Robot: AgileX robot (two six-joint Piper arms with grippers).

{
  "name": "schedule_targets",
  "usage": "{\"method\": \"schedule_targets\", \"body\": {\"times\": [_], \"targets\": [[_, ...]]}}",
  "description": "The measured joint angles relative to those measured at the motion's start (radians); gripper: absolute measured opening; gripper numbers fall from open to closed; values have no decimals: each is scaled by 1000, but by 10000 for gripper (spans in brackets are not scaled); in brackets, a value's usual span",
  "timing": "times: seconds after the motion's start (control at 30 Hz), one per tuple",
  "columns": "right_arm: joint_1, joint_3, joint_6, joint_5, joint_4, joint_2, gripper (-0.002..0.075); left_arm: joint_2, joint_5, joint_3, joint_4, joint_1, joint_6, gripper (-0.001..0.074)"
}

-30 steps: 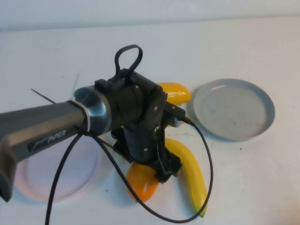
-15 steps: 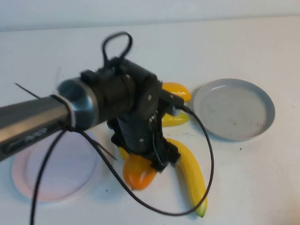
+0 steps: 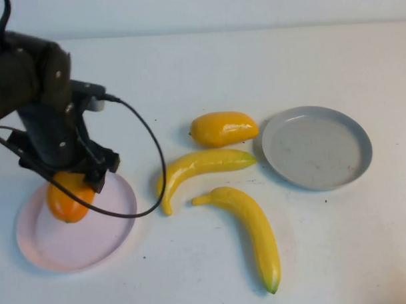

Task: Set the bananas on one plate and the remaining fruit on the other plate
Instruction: Put one type of fruit in the left plate

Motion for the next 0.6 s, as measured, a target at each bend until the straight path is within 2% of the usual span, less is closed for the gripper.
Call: {"method": "schedule_targets", "body": {"times": [0.23, 0.43, 0.6], "targets": [[0, 0, 0, 0, 0, 0, -16, 1, -60, 101, 2, 60, 7, 557], [0, 0, 0, 0, 0, 0, -16, 1, -89, 124, 4, 67, 7, 634], [0, 0, 0, 0, 0, 0, -15, 1, -104, 124, 5, 69, 7, 649]]}}
